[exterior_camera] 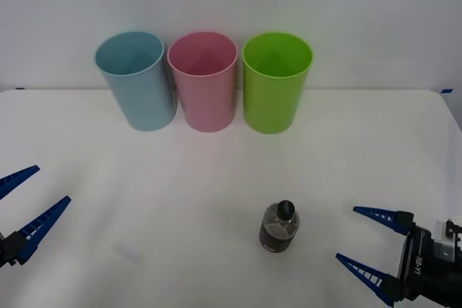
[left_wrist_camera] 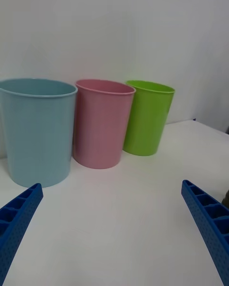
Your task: Grasp the object on the table and drop it into the matching bin: aluminum can to the light blue bin, PET bottle to the pink bin.
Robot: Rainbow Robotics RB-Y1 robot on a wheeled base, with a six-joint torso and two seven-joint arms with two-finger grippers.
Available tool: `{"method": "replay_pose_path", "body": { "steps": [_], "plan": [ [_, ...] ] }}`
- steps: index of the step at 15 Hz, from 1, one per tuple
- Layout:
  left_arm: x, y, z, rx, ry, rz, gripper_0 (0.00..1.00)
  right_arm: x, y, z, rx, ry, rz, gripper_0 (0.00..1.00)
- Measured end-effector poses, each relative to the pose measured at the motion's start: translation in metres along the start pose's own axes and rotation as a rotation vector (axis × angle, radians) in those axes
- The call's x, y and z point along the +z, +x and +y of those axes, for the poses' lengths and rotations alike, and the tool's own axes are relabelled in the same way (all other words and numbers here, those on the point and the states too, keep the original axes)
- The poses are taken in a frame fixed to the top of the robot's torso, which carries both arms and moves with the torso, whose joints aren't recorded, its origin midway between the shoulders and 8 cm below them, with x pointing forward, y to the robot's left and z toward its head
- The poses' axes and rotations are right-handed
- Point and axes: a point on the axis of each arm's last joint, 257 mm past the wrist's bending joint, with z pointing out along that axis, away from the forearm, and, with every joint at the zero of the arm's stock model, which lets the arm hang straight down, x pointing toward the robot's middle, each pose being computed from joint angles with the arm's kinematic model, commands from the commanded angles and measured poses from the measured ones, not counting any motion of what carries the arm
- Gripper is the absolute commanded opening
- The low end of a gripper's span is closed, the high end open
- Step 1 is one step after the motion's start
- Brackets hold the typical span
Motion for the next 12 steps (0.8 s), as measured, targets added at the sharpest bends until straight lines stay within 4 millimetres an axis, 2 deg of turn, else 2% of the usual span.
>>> {"method": "replay_pose_path", "body": {
  "steps": [6, 12],
  "plan": [
    [0.0, 0.0, 0.0, 0.0, 0.0, 0.0, 1.0, 0.044, 0.014, 0.006, -0.027, -0.038, 0.018, 1.0],
    [0.0, 0.0, 0.0, 0.0, 0.0, 0.0, 1.0, 0.075, 0.025, 0.016, -0.061, -0.059, 0.043, 1.0]
  ]
}}
